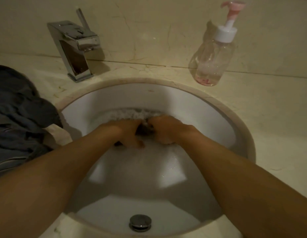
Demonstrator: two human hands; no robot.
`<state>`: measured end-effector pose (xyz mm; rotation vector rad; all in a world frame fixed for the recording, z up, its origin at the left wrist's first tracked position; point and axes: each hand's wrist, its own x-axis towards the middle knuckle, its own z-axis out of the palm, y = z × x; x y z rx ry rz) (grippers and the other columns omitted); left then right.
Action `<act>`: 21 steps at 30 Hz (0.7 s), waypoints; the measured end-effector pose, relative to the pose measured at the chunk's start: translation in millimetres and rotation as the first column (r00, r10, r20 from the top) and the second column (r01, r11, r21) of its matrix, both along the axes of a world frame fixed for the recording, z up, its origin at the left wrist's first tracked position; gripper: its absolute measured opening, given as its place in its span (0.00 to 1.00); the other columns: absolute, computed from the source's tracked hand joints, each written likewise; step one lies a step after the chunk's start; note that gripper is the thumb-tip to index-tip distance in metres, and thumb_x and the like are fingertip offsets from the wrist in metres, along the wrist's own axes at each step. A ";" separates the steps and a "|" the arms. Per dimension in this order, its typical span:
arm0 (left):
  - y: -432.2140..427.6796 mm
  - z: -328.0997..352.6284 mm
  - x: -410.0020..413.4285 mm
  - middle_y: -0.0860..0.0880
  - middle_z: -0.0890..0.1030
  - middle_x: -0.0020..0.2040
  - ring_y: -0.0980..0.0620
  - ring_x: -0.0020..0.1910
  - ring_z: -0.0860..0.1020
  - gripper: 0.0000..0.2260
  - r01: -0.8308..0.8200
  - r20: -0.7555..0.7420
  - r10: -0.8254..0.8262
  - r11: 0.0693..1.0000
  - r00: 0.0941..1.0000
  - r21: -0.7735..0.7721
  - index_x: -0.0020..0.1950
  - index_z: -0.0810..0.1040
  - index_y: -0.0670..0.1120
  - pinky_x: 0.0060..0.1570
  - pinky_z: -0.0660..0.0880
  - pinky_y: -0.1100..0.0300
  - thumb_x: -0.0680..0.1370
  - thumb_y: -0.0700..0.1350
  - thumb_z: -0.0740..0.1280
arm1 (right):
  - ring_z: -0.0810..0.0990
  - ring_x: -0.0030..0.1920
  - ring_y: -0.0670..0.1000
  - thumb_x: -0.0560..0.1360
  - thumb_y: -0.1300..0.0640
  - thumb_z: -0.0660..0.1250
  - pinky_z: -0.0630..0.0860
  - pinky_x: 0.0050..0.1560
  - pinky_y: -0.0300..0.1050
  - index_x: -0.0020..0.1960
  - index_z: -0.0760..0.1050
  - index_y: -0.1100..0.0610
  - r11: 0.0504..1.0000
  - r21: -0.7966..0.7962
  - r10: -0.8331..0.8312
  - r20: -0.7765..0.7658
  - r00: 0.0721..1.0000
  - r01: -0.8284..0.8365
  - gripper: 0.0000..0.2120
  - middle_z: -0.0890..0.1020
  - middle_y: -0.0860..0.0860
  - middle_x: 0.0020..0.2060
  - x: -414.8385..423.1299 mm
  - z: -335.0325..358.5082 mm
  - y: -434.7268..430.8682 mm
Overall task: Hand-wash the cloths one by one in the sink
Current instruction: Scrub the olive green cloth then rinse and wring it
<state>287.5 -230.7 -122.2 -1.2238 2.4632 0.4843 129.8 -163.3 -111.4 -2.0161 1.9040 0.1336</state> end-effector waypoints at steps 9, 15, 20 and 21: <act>6.6 28.4 -17.0 0.43 0.81 0.50 0.45 0.48 0.79 0.08 -0.196 -0.319 0.257 0.958 0.912 0.211 0.50 0.78 0.46 0.47 0.74 0.55 0.81 0.48 0.63 | 0.80 0.52 0.56 0.85 0.59 0.56 0.81 0.51 0.51 0.59 0.74 0.53 0.880 0.150 -0.423 0.678 0.601 0.451 0.10 0.79 0.56 0.53 -4.6 21.3 -5.5; 18.5 57.7 -30.1 0.45 0.84 0.49 0.47 0.47 0.84 0.14 -0.264 -0.624 0.669 0.738 0.404 0.621 0.56 0.80 0.48 0.48 0.80 0.52 0.83 0.56 0.61 | 0.81 0.52 0.58 0.87 0.54 0.55 0.79 0.62 0.62 0.59 0.73 0.63 0.762 0.204 -0.427 0.872 0.240 0.614 0.13 0.80 0.61 0.53 0.1 29.0 -8.4; 11.6 54.4 -26.3 0.46 0.80 0.48 0.50 0.48 0.81 0.13 -0.426 -0.728 0.654 0.729 0.206 0.535 0.54 0.78 0.45 0.49 0.78 0.56 0.85 0.50 0.56 | 0.83 0.51 0.53 0.87 0.48 0.56 0.83 0.54 0.50 0.63 0.74 0.55 0.779 0.148 -0.344 0.913 0.218 0.609 0.14 0.82 0.55 0.52 41.9 41.8 5.0; 11.3 55.7 -25.1 0.46 0.81 0.47 0.54 0.44 0.82 0.13 -0.423 -0.733 0.660 0.719 0.165 0.552 0.54 0.78 0.44 0.42 0.78 0.61 0.85 0.47 0.57 | 0.83 0.50 0.50 0.86 0.48 0.57 0.82 0.52 0.46 0.65 0.74 0.53 0.790 0.109 -0.305 0.924 0.232 0.603 0.14 0.82 0.53 0.52 50.3 42.5 9.0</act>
